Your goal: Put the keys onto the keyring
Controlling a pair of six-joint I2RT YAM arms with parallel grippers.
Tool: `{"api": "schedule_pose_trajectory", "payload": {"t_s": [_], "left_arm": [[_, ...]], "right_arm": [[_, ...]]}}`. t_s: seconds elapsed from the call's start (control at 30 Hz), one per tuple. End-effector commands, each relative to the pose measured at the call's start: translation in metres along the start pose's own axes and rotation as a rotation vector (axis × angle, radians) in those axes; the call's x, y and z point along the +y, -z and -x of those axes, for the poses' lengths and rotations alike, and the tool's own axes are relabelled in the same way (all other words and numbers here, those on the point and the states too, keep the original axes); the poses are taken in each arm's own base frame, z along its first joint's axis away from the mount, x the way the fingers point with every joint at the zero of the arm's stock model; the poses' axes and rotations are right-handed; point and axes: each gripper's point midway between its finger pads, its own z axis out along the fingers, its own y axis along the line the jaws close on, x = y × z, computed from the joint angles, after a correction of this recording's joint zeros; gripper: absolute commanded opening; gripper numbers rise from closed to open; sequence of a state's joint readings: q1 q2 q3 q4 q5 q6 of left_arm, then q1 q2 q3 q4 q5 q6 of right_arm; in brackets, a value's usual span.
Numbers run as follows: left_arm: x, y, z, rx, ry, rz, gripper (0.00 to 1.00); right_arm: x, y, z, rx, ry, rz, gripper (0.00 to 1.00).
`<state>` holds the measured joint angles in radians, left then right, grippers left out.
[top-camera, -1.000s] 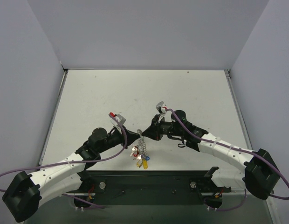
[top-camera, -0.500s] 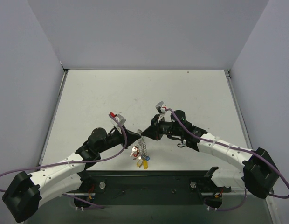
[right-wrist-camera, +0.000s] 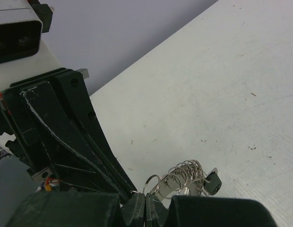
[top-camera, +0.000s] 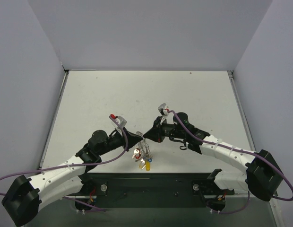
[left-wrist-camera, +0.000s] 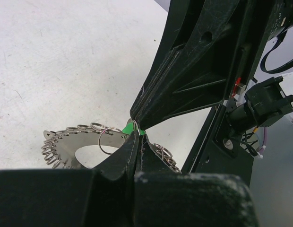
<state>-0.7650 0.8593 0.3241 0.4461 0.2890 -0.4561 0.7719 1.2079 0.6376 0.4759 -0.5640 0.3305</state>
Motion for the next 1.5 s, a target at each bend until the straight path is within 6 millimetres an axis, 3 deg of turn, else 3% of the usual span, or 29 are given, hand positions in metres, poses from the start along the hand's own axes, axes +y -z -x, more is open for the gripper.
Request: {"api": "schedule_pose_trajectory", "payload": {"t_s": [0.0,0.8,1.47], "left_arm": [[-0.033,0.002,0.039,-0.137,-0.036,-0.136,0.00],[-0.041,0.012,0.048,-0.230,0.007,-0.179,0.00],[-0.045,0.026,0.065,-0.407,0.005,-0.224,0.00]], "right_arm": [[-0.003,0.002,0.013,-0.062,0.018,-0.005,0.00],[-0.008,0.009,0.007,-0.098,-0.036,0.027,0.00],[0.013,0.012,0.012,-0.131,-0.067,0.163,0.00]]}}
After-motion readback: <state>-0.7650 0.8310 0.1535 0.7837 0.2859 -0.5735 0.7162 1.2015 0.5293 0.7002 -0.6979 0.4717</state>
